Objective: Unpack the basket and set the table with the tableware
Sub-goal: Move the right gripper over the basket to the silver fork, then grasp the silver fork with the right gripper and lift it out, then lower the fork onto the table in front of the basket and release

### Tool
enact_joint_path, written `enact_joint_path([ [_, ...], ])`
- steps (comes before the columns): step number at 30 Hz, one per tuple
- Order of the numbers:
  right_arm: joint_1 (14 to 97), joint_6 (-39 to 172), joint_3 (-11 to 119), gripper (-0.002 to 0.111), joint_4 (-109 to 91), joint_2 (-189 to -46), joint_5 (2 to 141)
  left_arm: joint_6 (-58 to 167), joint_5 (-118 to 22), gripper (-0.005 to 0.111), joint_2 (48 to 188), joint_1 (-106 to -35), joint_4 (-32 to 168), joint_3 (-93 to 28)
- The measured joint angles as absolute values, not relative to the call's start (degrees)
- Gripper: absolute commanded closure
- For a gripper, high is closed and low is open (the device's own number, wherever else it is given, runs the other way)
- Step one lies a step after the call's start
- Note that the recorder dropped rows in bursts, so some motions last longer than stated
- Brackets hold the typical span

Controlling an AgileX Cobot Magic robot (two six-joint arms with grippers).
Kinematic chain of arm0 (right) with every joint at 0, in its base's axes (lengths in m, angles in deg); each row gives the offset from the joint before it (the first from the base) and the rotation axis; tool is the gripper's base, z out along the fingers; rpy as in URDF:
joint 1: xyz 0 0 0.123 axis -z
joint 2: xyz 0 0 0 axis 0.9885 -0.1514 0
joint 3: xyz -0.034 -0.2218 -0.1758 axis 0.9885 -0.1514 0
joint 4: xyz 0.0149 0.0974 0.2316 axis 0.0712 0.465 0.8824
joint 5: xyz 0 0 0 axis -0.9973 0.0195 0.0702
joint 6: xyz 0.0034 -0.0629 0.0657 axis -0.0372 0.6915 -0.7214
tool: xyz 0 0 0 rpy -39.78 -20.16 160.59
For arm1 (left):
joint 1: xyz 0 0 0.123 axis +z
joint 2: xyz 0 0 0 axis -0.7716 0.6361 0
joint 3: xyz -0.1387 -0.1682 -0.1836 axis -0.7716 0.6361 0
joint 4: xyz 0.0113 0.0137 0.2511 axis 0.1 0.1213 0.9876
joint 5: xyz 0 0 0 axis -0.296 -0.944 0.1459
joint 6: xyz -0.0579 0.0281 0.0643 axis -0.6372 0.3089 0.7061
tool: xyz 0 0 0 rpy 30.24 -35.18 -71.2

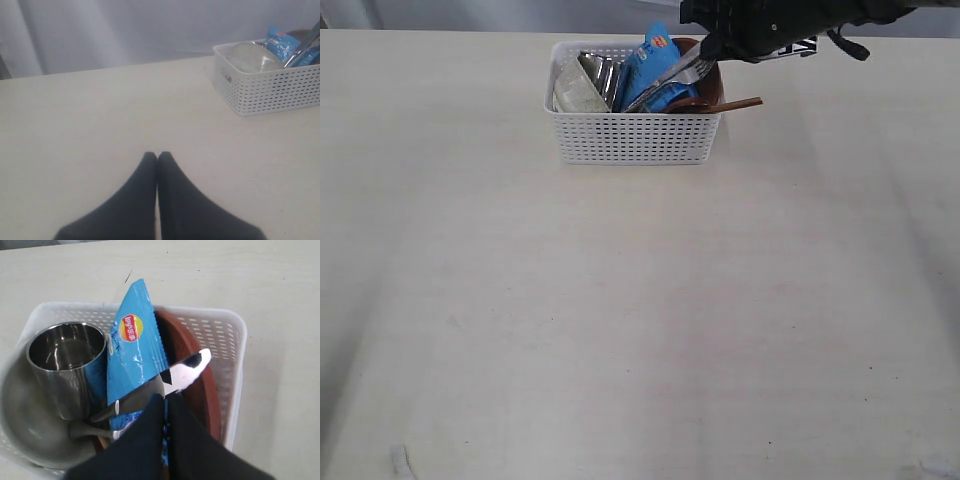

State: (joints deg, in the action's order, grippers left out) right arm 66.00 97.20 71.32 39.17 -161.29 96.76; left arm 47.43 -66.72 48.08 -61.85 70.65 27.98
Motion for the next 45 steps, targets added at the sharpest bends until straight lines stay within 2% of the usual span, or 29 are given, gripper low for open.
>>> enact_joint_path([
  [13,65.88,97.20,71.32,0.109,33.82,-152.47,98.19,47.43,-66.72,0.107,48.08,-61.85,70.65,27.98],
  [23,65.88,97.20,71.32,0.109,24.69,-139.71,103.12,47.43,-66.72,0.107,48.08,-61.85,70.65,27.98],
  [39,65.31,99.97,71.32,0.109,18.77,-125.87,136.76,47.43,-66.72,0.107,48.08,-61.85,70.65,27.98],
  [45,59.38,102.35,68.65,0.109,17.00,-125.87,140.73,47.43,-66.72,0.107,48.08,-61.85,70.65,27.98],
])
